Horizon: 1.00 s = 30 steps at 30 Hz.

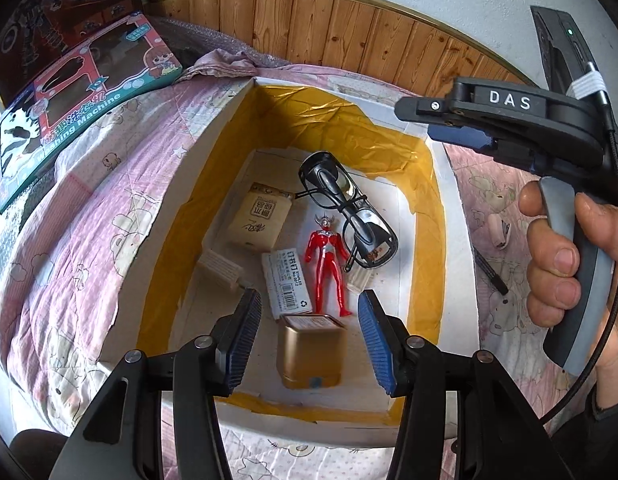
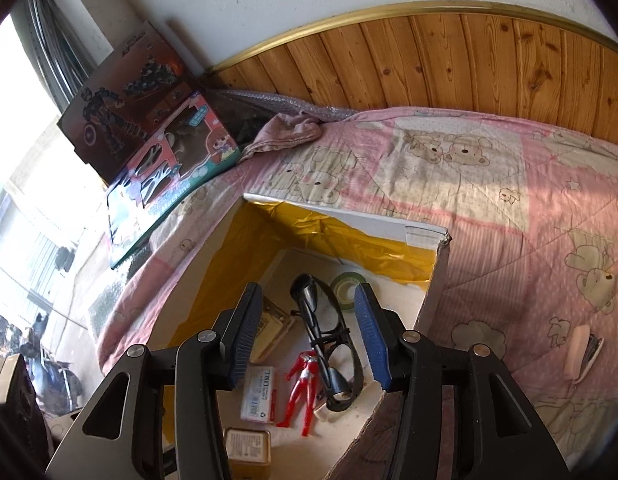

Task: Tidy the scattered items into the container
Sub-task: 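Open the left tool to release the charger while the right tool releases the glasses inside, then move both open tools from the box toward the black marker and pink stapler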

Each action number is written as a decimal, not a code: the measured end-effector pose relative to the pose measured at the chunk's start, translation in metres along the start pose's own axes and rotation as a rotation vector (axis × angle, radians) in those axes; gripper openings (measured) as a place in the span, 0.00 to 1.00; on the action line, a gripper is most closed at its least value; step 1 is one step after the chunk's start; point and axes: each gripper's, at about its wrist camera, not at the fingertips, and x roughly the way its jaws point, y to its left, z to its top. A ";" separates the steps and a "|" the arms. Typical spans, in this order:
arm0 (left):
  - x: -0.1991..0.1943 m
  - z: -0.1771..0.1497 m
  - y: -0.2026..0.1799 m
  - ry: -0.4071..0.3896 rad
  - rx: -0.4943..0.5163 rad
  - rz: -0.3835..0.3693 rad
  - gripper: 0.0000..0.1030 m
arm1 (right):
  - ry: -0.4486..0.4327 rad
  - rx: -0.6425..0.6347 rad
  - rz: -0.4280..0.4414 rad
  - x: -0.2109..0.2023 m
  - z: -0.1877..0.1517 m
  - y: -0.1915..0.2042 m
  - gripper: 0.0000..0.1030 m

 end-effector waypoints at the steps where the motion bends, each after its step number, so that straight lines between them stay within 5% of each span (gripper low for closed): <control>1: -0.006 0.001 0.004 -0.011 -0.015 0.000 0.51 | -0.003 0.006 0.018 -0.006 0.000 0.002 0.49; 8: -0.039 0.003 0.017 -0.060 -0.056 0.010 0.51 | -0.079 -0.007 0.108 -0.072 -0.003 0.021 0.49; 18: -0.072 -0.018 -0.026 -0.108 -0.006 -0.060 0.51 | -0.154 -0.033 0.235 -0.163 -0.038 0.017 0.49; 30: -0.073 -0.038 -0.116 -0.097 0.147 -0.200 0.51 | -0.211 0.076 0.021 -0.226 -0.079 -0.071 0.42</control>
